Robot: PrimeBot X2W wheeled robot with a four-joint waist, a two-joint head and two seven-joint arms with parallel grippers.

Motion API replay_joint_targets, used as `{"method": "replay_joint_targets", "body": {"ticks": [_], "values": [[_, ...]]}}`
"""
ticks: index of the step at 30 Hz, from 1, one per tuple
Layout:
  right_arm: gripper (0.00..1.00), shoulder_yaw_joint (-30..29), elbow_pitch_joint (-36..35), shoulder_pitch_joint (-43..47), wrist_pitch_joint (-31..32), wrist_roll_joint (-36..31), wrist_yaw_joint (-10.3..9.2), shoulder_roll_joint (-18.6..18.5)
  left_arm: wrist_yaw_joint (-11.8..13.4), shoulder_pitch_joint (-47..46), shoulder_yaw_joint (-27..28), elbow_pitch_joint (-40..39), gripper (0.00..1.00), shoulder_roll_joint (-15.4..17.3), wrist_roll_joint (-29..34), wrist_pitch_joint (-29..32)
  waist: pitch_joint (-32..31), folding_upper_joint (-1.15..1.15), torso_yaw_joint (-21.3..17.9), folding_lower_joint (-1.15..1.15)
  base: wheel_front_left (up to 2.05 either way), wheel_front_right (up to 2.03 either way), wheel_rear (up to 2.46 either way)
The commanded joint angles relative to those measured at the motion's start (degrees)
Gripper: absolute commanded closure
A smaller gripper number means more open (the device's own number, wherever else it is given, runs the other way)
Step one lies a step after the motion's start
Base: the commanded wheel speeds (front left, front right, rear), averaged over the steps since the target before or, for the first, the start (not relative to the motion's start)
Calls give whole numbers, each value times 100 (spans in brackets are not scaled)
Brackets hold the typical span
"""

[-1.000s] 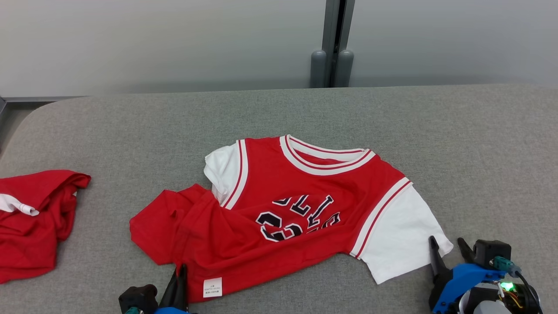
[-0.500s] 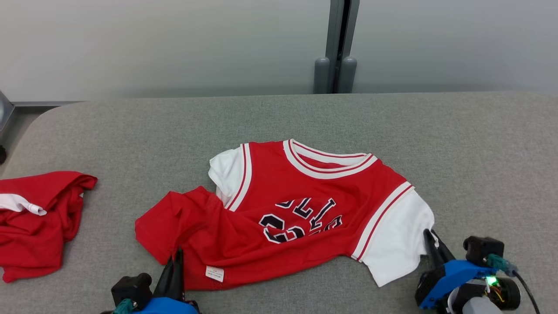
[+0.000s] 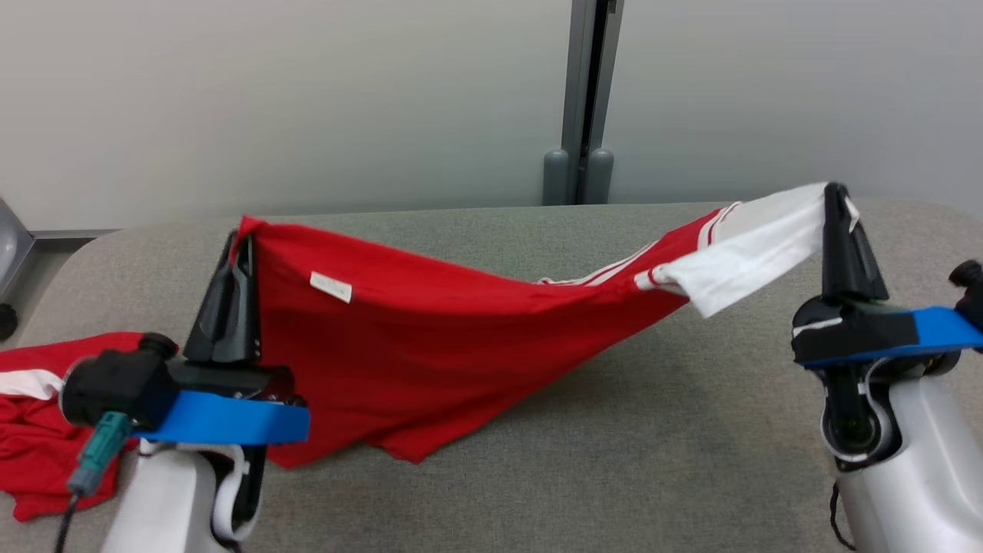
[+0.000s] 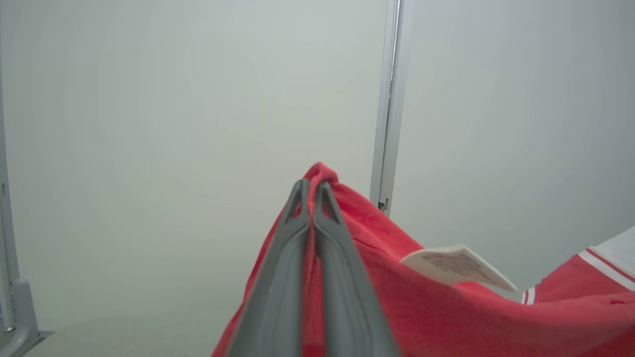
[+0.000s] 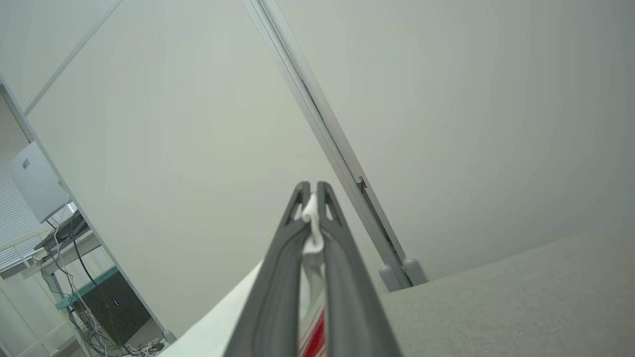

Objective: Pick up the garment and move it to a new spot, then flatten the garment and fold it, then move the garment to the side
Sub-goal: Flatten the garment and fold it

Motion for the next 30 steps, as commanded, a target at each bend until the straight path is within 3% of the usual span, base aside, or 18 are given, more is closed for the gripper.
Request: {"method": "replay_joint_targets", "body": {"ticks": [1,3,9,14,22,30], "values": [[100,73,-286,-277,7,350,2,-162,-26,-354,-83,-293,100,281,-44,-15,-44,-1,-32,0,0,0,0],[100,110,-419,-400,45,488,2,-227,-25,-497,-98,-420,100,364,-135,-15,-55,-1,-45,0,0,0,0],[100,150,-1181,-1213,453,974,2,-582,-27,-1481,-80,-961,100,1038,-284,233,-46,-1,-121,0,0,0,0],[100,82,-1334,-1870,844,782,2,-694,-6,-2164,27,-1014,100,1200,-410,567,205,-1,-184,0,0,0,0],[100,-75,-489,-3138,836,127,2,-642,23,-3210,-74,-238,100,1113,-428,748,1196,-1,-244,0,0,0,0],[100,-287,517,-5053,95,-599,2,-736,206,-5036,-34,933,100,972,-62,84,2164,-1,-303,0,0,0,0]]}}
